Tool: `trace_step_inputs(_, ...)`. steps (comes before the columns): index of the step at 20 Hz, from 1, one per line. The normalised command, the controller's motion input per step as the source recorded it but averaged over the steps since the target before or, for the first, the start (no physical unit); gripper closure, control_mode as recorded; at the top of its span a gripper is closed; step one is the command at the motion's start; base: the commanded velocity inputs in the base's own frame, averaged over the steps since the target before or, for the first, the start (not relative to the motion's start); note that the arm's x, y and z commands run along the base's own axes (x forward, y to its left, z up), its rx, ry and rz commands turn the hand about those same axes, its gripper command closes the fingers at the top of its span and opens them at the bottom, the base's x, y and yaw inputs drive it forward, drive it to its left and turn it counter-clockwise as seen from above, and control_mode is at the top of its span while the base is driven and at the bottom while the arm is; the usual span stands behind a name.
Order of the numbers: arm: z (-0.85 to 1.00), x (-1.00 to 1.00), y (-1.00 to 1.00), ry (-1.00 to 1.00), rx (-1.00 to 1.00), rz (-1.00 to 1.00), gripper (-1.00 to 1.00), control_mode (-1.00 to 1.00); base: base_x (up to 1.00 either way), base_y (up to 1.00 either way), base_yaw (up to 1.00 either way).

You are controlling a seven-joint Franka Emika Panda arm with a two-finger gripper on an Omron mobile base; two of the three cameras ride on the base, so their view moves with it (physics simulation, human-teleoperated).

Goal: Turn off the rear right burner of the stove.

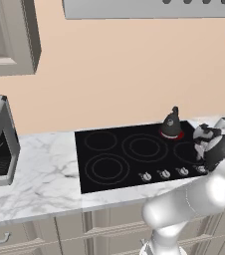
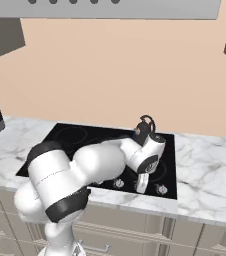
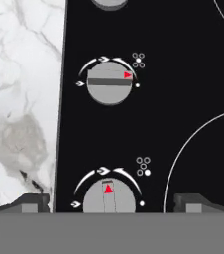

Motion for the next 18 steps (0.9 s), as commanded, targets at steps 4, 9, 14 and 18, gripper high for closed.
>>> trace_step_inputs(4,-0.34,0.14,-0.20,0.09,0.00,0.00,-1.00,-1.00,0.00,0.00,0.00)
trace_step_inputs(9,-0.25,0.00,-0.15,0.03,0.00,0.00,-1.00,-1.00,0.00,0.00,0.00)
trace_step_inputs(14,-0.05,-0.03,-0.06,0.00,0.00,0.00,-1.00,-1.00,0.00,0.00,0.00)
trace_step_inputs(18,0.00,-0.35,0.00,0.00,0.01,0.00,-1.00,-1.00,0.00,0.00,0.00)
